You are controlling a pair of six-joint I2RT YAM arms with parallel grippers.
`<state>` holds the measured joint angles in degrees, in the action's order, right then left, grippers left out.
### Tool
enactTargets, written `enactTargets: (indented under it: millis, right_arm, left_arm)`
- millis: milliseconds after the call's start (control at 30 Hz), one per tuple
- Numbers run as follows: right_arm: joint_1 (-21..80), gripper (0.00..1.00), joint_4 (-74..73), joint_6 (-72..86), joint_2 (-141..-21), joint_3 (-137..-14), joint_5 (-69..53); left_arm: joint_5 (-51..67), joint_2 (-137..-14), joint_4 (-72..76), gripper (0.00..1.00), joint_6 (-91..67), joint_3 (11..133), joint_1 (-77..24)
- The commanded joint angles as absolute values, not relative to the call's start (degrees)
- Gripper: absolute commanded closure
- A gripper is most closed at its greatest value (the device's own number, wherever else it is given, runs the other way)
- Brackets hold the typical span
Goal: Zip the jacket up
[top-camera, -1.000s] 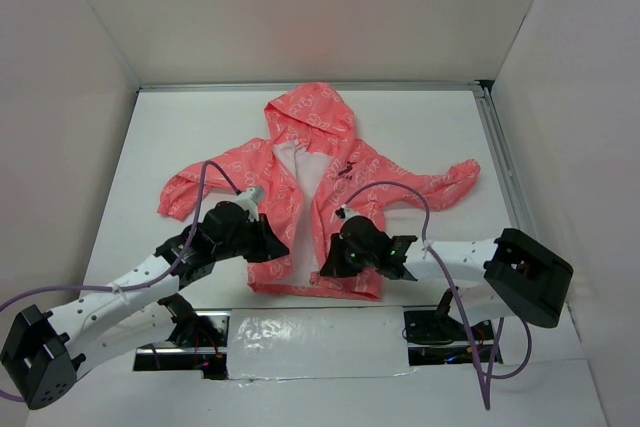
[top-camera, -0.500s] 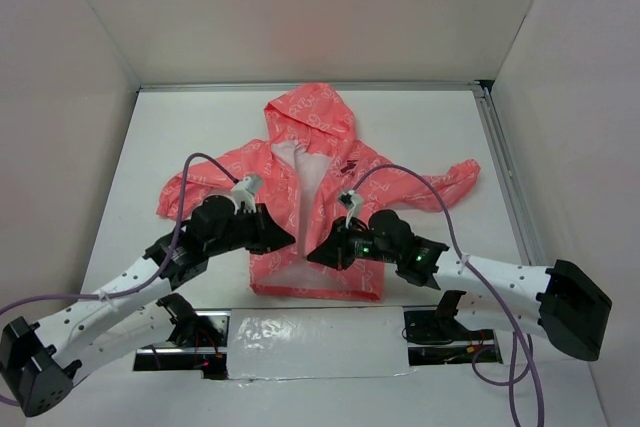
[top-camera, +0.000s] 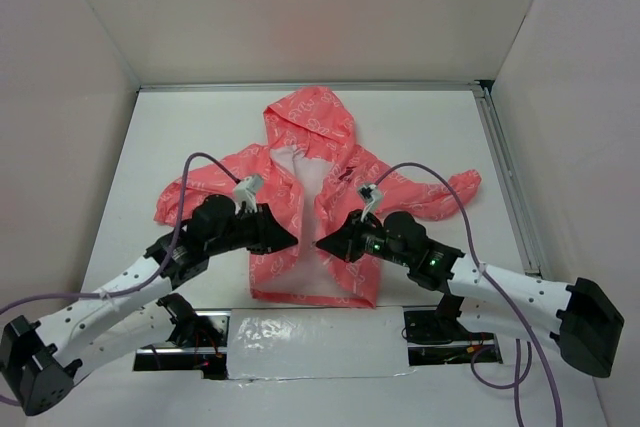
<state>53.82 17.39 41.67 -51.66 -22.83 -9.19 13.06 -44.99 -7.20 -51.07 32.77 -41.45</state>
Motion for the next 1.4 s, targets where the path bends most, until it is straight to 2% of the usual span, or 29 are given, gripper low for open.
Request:
enactTargets:
  millis: [0,33,67,100,133,333,467,867,1000,1267,1367]
  right_arm:
    - [52.7,1.00,6.4,45.9,-48.4,-22.2,1.2]
    - [52.5,1.00,5.1,46.9,-46.3,-21.5,3.7]
    - [52.3,1.00,3.8,48.1,-45.3,-20.9,4.8]
    - [51.8,1.00,1.7,49.3,-44.1,-19.8,5.5]
    - [51.4,1.00,0.5,49.8,-41.9,-19.4,7.2]
    - [50.6,1.00,-5.3,50.5,-35.7,-17.4,9.7]
    - [50.5,1.00,-8.4,50.6,-35.6,-17.4,11.3]
    - [49.7,1.00,-11.0,52.0,-37.2,-17.8,13.9]
    - [49.3,1.00,-11.0,51.9,-35.8,-17.1,13.4]
    - [49.1,1.00,-12.2,51.4,-34.1,-17.0,14.2]
    - [49.1,1.00,-12.7,51.3,-33.9,-17.1,14.5]
  left_arm:
    - [15.9,-49.6,-8.4,0.66,-49.9,33.8,-41.4]
    - [19.0,-50.6,-7.5,0.52,-49.0,33.6,-41.4]
    - [20.6,-51.7,-6.9,0.22,-48.3,33.4,-41.5]
    - [21.6,-53.6,-6.7,0.04,-47.4,33.7,-41.5]
    - [22.3,-54.5,-7.1,0.01,-47.4,33.8,-41.5]
    - [17.5,-61.7,-13.4,0.01,-48.3,37.3,-41.9]
    - [14.4,-70.3,-20.8,0.01,-47.5,42.3,-43.2]
    - [7.0,-92.4,-30.9,0.01,-56.9,56.0,-51.8]
    - [1.1,-99.9,-38.8,0.05,-60.5,62.1,-53.5]
    - [-3.3,-107.2,-43.9,0.18,-65.0,67.5,-56.3]
    - [-8.8,-113.1,-53.0,0.17,-70.8,72.4,-58.0]
